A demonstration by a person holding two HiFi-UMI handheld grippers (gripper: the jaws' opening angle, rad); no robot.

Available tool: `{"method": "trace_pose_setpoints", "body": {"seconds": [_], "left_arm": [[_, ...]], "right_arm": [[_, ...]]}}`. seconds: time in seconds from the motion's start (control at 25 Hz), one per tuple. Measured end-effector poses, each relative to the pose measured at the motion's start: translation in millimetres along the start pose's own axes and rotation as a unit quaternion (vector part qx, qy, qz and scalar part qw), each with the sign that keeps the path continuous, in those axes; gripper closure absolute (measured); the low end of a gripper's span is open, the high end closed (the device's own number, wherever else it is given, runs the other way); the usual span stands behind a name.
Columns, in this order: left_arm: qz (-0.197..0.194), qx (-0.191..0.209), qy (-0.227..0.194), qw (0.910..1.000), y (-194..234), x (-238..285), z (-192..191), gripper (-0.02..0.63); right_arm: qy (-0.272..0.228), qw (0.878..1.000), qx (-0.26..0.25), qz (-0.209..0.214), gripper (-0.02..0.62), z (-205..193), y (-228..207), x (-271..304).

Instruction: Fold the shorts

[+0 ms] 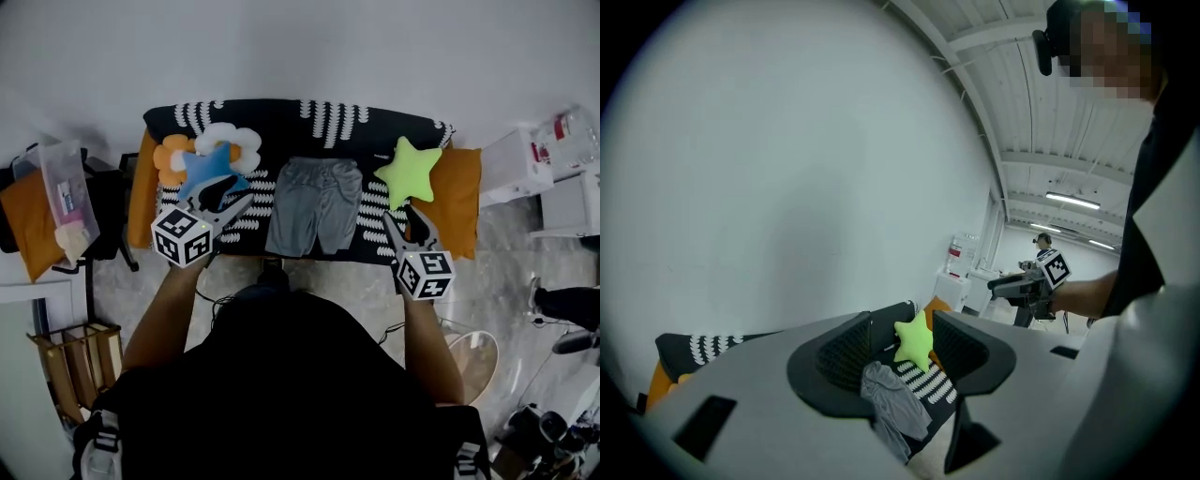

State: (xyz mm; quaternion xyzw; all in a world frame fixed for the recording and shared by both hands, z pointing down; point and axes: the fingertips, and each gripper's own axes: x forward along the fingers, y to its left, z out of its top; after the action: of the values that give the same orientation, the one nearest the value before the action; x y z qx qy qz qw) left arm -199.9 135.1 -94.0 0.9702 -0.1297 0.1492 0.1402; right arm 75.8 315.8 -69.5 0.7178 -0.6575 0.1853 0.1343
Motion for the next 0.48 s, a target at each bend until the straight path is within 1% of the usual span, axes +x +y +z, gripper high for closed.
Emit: {"method": "trace_pose_setpoints", "body": {"seconds": [0.24, 0.48], "left_arm": [[-0.007, -0.011, 0.004, 0.9999, 62, 20, 10, 0.383], [-0.021, -0.018, 0.007, 0.9996, 109, 40, 18, 0.383]], "right_arm": [[0.011, 1.000, -0.018, -0.001, 0.373, 30, 8, 57], [0.021, 0.999, -0.026, -0.003, 0.373, 48, 19, 106]]}}
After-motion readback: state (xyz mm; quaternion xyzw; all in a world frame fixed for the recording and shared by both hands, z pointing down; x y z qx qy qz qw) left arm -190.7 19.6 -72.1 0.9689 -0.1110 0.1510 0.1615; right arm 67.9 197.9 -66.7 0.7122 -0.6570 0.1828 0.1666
